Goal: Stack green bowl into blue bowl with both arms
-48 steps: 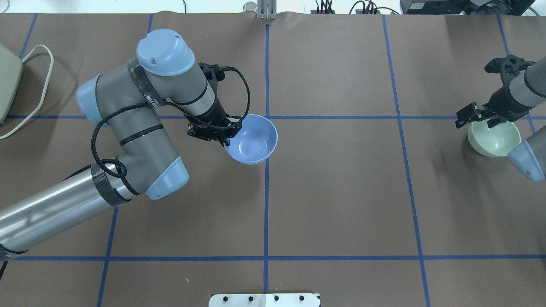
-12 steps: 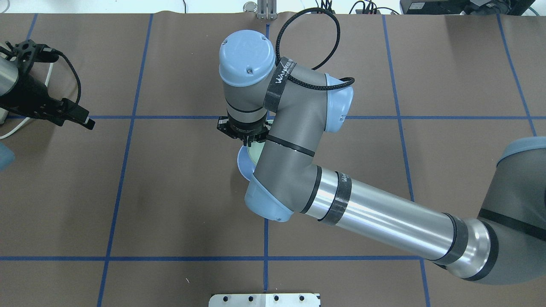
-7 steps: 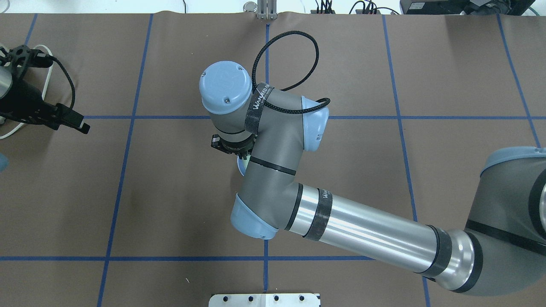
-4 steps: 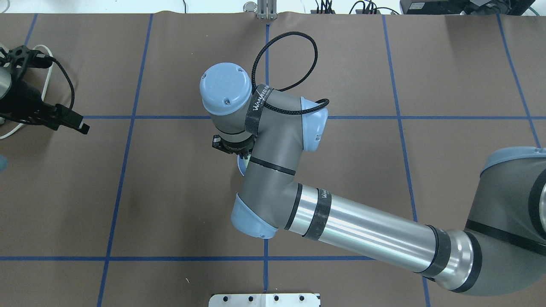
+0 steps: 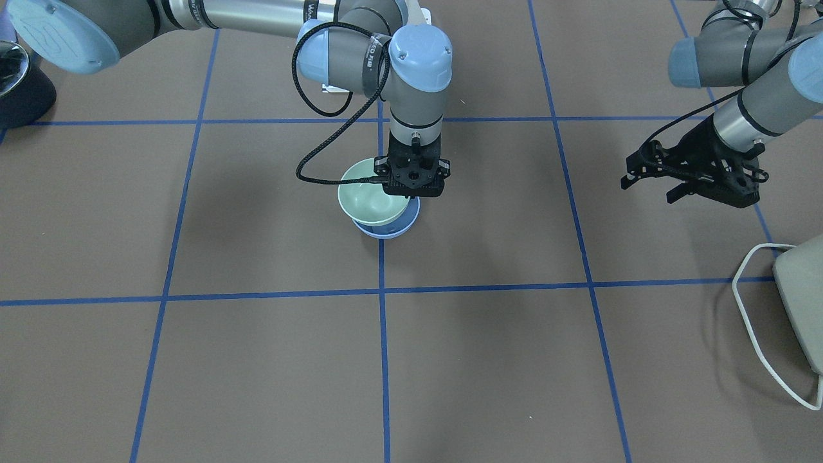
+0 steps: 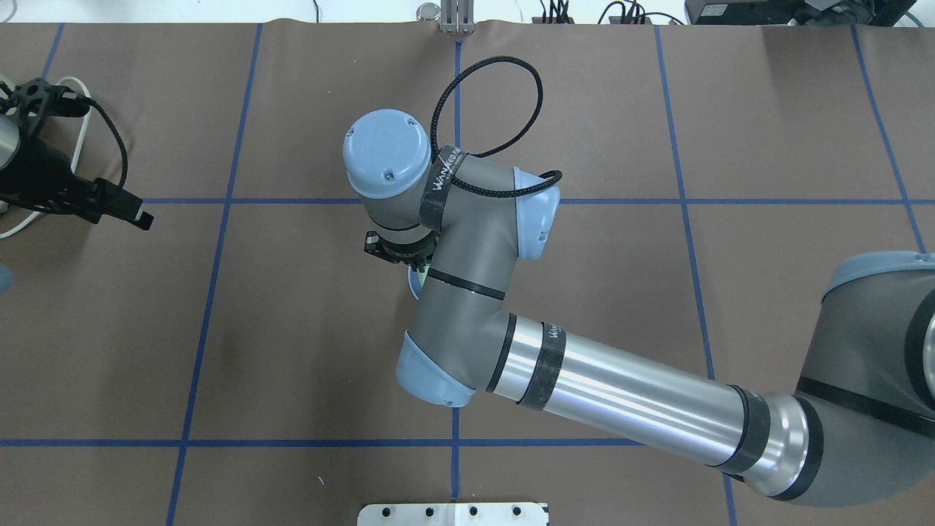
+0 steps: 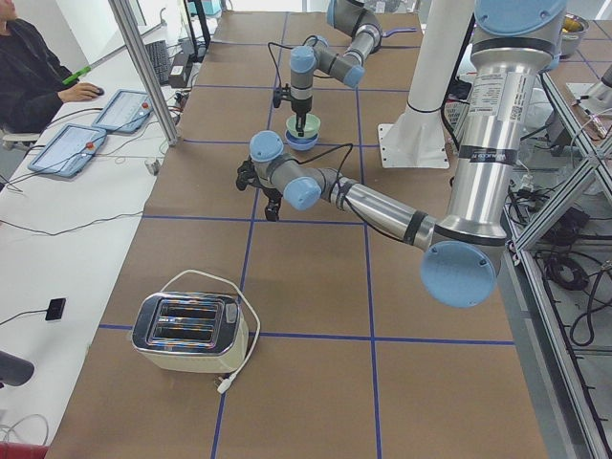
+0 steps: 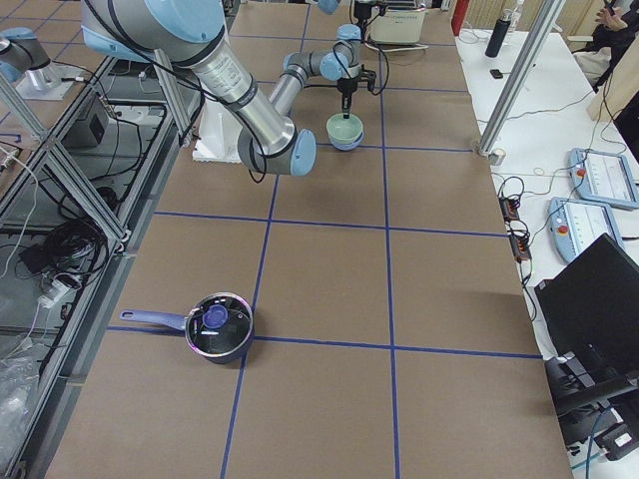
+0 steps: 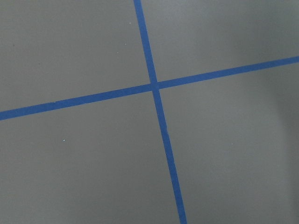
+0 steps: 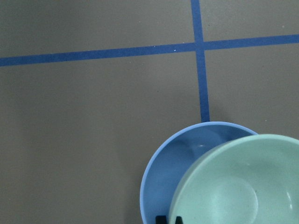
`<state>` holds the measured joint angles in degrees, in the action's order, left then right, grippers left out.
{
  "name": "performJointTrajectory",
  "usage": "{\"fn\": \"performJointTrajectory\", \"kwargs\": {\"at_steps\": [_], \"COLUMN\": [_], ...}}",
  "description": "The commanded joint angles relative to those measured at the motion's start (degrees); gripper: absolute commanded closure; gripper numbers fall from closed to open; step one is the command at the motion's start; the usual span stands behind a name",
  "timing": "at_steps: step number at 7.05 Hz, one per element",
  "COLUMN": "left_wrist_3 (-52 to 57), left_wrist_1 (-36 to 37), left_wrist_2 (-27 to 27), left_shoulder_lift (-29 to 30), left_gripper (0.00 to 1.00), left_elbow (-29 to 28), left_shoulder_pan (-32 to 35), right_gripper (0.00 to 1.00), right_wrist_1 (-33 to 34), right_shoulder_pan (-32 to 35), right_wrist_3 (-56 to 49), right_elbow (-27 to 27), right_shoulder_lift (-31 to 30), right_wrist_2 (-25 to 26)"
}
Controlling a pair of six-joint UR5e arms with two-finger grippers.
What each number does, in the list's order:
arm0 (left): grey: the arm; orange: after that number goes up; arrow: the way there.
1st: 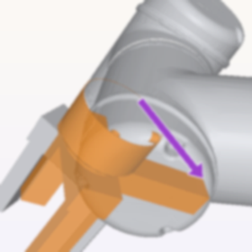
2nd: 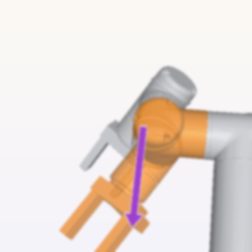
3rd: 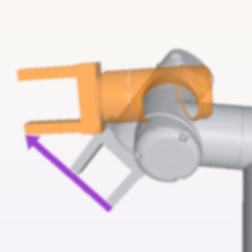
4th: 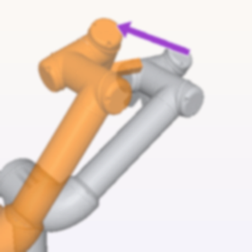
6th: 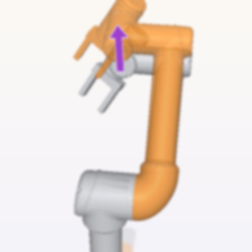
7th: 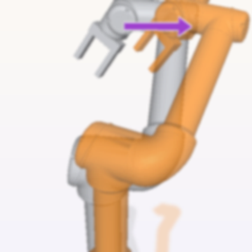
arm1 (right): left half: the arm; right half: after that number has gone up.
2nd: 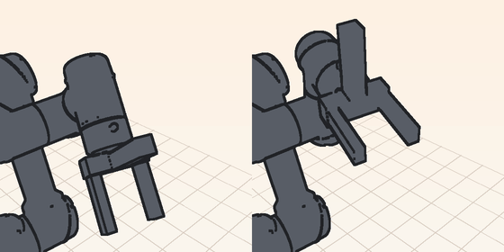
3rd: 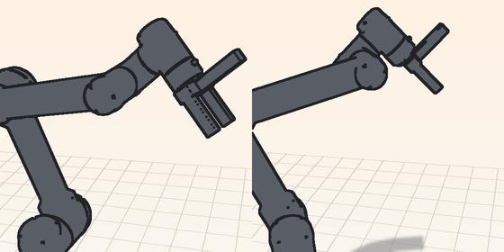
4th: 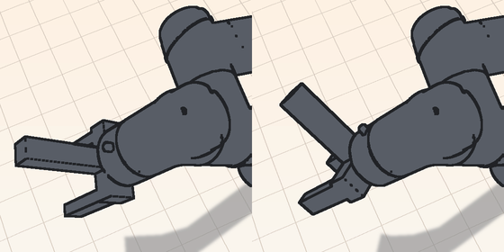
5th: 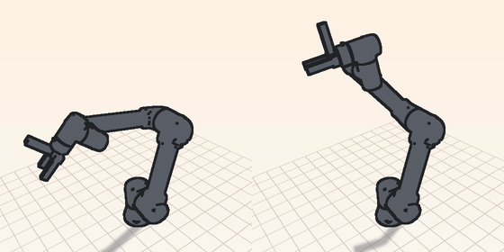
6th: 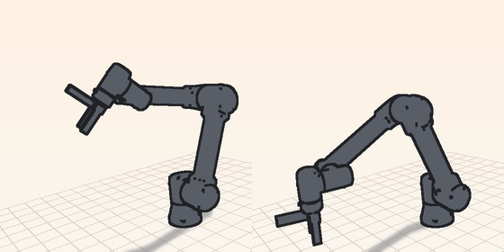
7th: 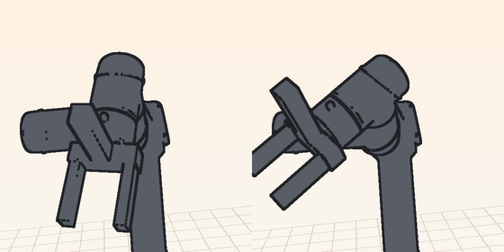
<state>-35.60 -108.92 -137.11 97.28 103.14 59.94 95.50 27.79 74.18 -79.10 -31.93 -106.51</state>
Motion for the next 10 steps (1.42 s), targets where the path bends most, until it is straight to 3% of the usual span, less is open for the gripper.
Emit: {"fn": "performJointTrajectory", "kwargs": {"at_steps": [1,5,7,10], "left_wrist_3": [0.1,0.1,0.1,0.1], "left_wrist_1": [-0.1,-0.1,-0.1,-0.1], "left_wrist_2": [0.0,0.0,0.0,0.0], "left_shoulder_lift": [-0.3,-0.3,-0.3,-0.3], "left_gripper": [0.03,0.03,0.03,0.03], "left_elbow": [0.0,0.0,0.0,-0.2], "left_shoulder_pan": [0.0,0.0,-0.1,-0.2], "right_gripper": [1.0,1.0,1.0,1.0], "right_wrist_1": [-1.1,-1.9,-6.1,-6.2], "right_shoulder_pan": [0.2,0.8,1.1,1.1], "right_wrist_3": [0.0,-0.1,0.0,0.1], "right_elbow": [0.6,2.7,6.1,6.0], "right_shoulder_lift": [0.6,2.4,2.4,2.9], "right_wrist_2": [0.2,0.2,0.4,-0.2]}}
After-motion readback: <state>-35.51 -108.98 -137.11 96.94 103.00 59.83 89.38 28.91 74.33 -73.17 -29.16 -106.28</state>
